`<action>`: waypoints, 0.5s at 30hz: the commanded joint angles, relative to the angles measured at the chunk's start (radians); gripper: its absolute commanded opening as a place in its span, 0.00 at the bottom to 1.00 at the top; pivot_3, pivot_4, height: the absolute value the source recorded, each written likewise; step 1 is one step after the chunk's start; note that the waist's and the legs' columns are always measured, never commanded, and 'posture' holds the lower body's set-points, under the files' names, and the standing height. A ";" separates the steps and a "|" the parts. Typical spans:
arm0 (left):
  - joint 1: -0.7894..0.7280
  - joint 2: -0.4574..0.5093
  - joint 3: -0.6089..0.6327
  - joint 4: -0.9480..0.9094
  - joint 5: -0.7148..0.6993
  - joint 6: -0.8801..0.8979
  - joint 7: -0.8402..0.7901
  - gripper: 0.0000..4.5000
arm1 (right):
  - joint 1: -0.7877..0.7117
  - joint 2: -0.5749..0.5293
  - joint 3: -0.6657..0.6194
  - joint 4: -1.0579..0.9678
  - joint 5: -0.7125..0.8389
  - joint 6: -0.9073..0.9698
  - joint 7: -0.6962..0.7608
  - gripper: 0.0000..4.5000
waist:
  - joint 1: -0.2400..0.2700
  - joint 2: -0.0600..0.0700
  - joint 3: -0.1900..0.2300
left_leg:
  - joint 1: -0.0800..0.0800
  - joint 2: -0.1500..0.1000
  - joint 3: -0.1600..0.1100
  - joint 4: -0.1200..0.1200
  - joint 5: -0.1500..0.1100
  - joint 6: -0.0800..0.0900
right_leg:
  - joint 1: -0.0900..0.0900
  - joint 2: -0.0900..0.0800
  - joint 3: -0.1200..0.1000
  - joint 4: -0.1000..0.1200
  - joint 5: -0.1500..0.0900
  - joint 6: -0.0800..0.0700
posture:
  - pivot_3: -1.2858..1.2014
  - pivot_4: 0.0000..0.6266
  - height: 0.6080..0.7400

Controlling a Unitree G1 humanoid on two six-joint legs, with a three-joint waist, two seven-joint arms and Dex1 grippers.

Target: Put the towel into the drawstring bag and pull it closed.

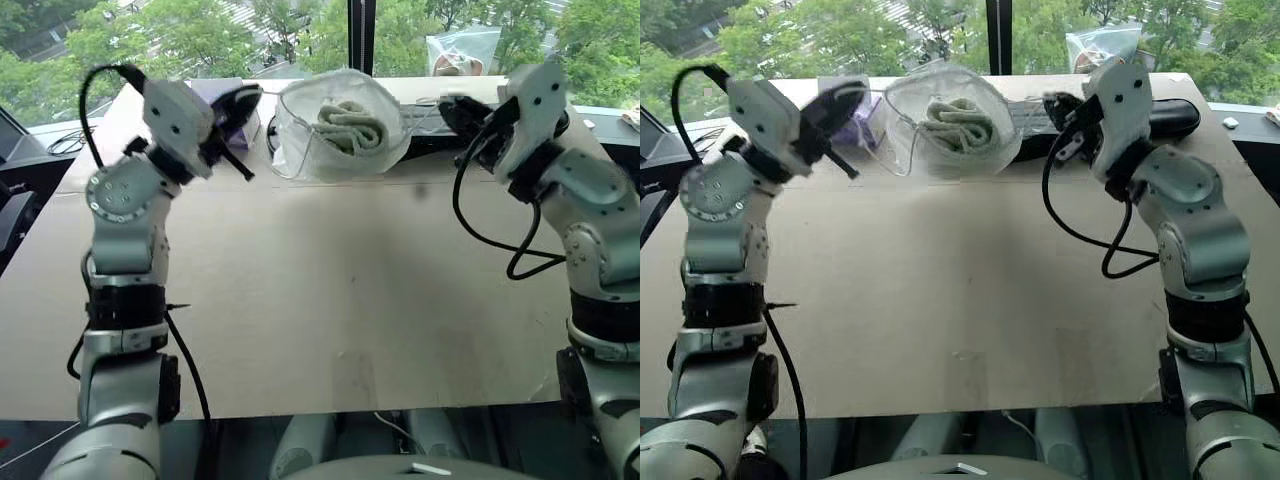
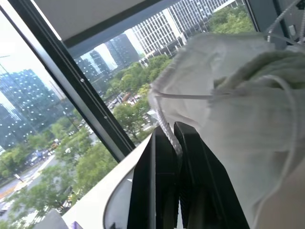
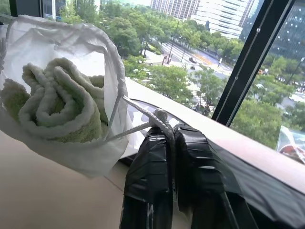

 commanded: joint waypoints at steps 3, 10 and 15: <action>-0.114 0.088 0.018 0.251 0.041 -0.066 -0.028 0.02 | -0.107 -0.109 -0.051 0.072 -0.023 -0.037 0.033 0.00 | -0.016 0.000 -0.002 | 0.001 0.000 0.000 -0.002 0.000 0.000 | 0.002 0.000 0.000 -0.006 0.000 0.000 | 0.52 0.24 1.00; -0.114 0.070 0.054 0.344 0.053 -0.059 0.109 0.02 | 0.008 -0.144 -0.105 0.044 -0.026 0.016 -0.022 0.00 | -0.043 -0.005 -0.002 | -0.014 0.000 -0.004 0.004 0.000 0.000 | -0.007 -0.001 -0.002 -0.008 0.001 0.000 | 0.52 0.24 1.00; -0.127 0.105 0.082 0.438 0.091 -0.098 0.220 0.02 | 0.076 -0.209 -0.277 0.044 -0.061 0.050 -0.140 0.00 | -0.043 -0.002 0.000 | -0.019 -0.001 -0.003 0.005 0.000 0.000 | -0.011 -0.002 -0.001 -0.007 0.002 0.003 | 0.52 0.24 1.00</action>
